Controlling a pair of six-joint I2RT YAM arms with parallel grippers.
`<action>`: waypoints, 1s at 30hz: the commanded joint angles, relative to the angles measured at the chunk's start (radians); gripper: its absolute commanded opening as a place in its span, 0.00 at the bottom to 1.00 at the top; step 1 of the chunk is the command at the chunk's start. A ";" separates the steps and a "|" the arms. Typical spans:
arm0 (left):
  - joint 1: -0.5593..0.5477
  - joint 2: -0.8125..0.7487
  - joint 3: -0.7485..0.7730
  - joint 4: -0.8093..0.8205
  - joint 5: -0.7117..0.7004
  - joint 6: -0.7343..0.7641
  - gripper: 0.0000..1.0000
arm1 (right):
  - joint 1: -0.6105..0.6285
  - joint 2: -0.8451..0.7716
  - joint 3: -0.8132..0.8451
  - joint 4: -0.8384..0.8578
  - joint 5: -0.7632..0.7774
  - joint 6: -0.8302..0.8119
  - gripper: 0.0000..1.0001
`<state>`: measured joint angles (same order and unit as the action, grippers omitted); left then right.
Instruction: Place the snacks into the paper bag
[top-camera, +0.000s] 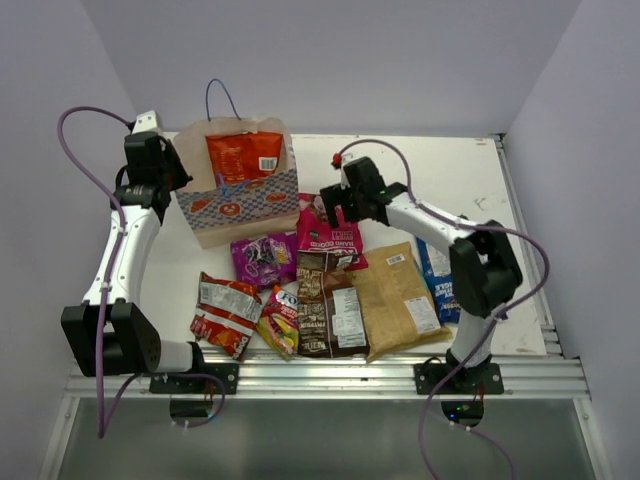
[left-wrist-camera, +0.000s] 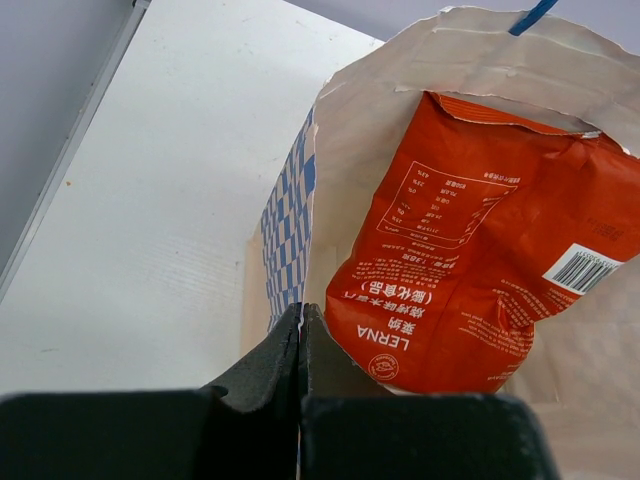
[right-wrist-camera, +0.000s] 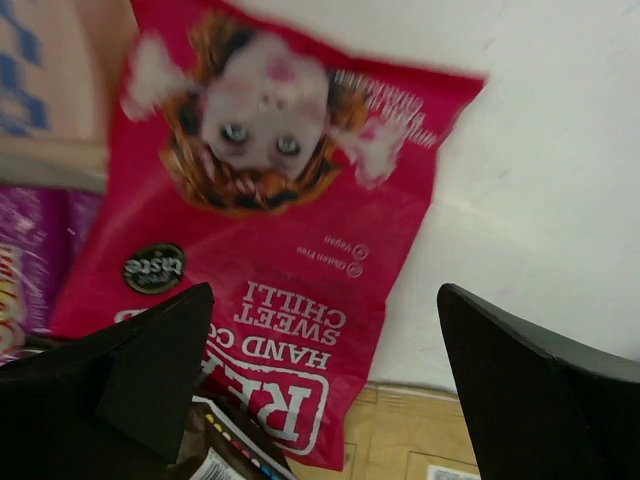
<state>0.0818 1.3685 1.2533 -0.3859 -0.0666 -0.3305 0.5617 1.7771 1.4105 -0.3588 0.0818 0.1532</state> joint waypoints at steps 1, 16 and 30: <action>-0.011 0.003 0.041 -0.011 0.008 -0.013 0.00 | 0.032 0.109 -0.019 0.053 -0.103 0.042 0.99; -0.022 -0.028 0.041 -0.021 -0.055 0.015 0.00 | 0.023 0.300 0.015 -0.098 -0.044 0.016 0.00; -0.024 -0.031 0.043 -0.011 -0.010 0.011 0.00 | 0.015 0.202 0.941 -0.358 0.284 -0.106 0.00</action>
<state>0.0647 1.3678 1.2606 -0.3981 -0.1043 -0.3283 0.5751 2.0041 2.1445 -0.7525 0.3496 0.0822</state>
